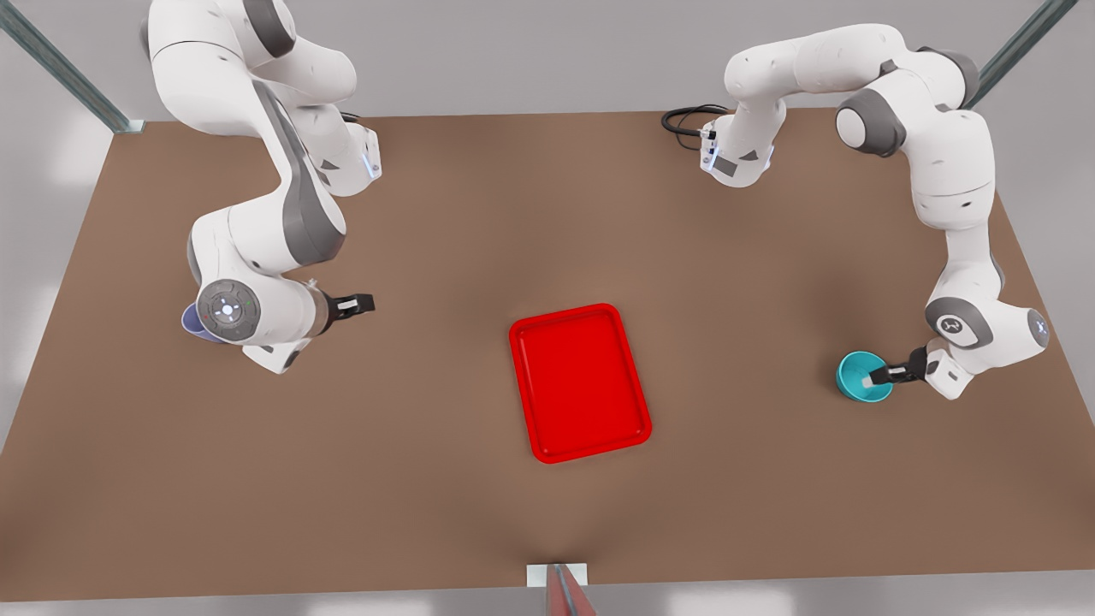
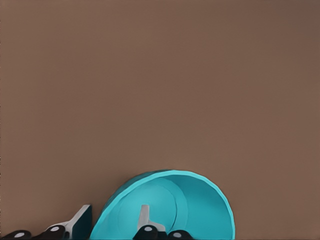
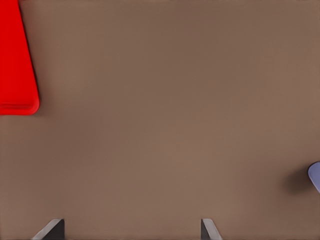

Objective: Place the bowl on the tray with the left arm and the cup on the tray with the right arm

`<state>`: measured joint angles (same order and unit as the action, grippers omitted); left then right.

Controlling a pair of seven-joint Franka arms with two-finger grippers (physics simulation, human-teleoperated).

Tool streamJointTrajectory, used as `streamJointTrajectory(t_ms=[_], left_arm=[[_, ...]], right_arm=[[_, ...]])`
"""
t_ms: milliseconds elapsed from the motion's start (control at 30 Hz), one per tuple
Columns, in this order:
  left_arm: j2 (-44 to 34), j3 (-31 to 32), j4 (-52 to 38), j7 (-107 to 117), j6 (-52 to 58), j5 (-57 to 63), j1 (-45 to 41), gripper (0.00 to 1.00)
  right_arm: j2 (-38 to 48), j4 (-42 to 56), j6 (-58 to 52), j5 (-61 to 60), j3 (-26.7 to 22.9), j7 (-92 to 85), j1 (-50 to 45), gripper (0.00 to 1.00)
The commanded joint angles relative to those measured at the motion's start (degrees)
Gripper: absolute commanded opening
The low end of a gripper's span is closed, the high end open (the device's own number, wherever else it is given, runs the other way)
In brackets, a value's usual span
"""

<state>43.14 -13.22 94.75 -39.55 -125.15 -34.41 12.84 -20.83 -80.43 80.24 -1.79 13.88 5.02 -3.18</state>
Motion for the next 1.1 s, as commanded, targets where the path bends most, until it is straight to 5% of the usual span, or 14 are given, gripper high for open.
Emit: streamJointTrajectory(t_ms=[0,100,200,400,567,800,1067], left_arm=[[0.01,-0.06,-0.01,-0.09,0.00,0.05,-0.01,0.33],[-0.08,-0.14,-0.01,-0.62,0.00,0.13,-0.10,0.33],[-0.08,-0.32,-0.01,-0.62,0.08,-0.13,-0.09,0.21],[-0.43,-0.23,-2.20,0.34,0.08,-0.13,-1.94,0.21],[-6.93,-0.14,-2.21,15.46,1.58,-0.31,-14.42,0.21],[-6.67,-0.23,-3.70,58.70,-0.44,-0.04,-38.32,0.21],[-1.48,0.73,-4.84,85.51,-8.79,-0.74,-49.58,0.21]], right_arm=[[0.00,-0.08,0.00,0.03,0.00,-0.01,0.02,1.00],[0.00,-0.08,0.00,0.03,0.00,0.08,0.02,1.00],[0.00,0.01,0.00,0.03,0.00,0.08,0.02,1.00],[0.00,0.01,0.00,0.03,0.00,-0.01,0.28,1.00],[-0.35,1.06,-0.09,0.03,0.00,-0.01,0.46,1.00],[-0.08,1.15,-0.53,0.82,0.18,-0.09,2.74,1.00],[-1.58,6.16,6.24,6.70,-0.09,0.52,9.60,1.00]])
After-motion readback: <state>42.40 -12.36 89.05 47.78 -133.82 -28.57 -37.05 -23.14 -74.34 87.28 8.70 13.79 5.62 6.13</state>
